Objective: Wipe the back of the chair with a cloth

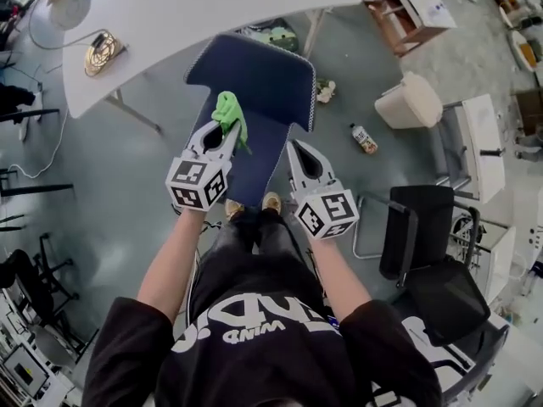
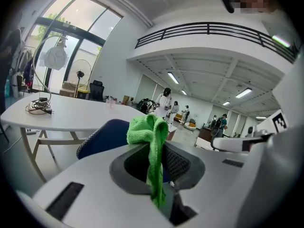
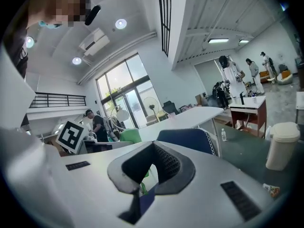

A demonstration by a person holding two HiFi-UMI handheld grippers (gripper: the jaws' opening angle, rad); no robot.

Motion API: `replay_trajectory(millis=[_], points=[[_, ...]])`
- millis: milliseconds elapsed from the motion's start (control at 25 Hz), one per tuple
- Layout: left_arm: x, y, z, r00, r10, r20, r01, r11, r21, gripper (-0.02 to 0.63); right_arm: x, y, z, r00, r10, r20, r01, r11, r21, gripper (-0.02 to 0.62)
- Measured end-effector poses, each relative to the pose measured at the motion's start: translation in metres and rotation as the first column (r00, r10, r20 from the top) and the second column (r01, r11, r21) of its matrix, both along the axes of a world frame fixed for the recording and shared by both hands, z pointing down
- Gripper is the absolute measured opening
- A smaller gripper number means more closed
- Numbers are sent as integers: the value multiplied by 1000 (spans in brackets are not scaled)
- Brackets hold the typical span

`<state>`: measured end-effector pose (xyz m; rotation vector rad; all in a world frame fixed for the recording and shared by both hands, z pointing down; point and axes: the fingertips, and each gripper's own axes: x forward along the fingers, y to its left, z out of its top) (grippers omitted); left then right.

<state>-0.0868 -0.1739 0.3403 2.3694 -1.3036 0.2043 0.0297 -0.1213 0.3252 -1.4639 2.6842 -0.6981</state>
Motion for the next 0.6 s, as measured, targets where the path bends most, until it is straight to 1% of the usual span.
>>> replay_trajectory(millis=[160, 360, 520, 600], points=[[-1, 22, -34, 1000, 9, 6, -10, 999, 34, 57, 6, 8, -20, 1000, -26, -4, 26, 1000, 14, -11], [-13, 40, -72, 1000, -16, 1, 16, 997, 82, 57, 9, 17, -42, 999, -42, 0, 42, 999, 20, -11], [-21, 49, -97, 999, -38, -39, 42, 993, 114, 57, 14, 20, -67, 999, -36, 15, 35, 998, 56, -11], [-27, 53, -108, 998, -39, -52, 46, 990, 134, 57, 8, 20, -78, 999, -44, 6, 44, 996, 82, -11]])
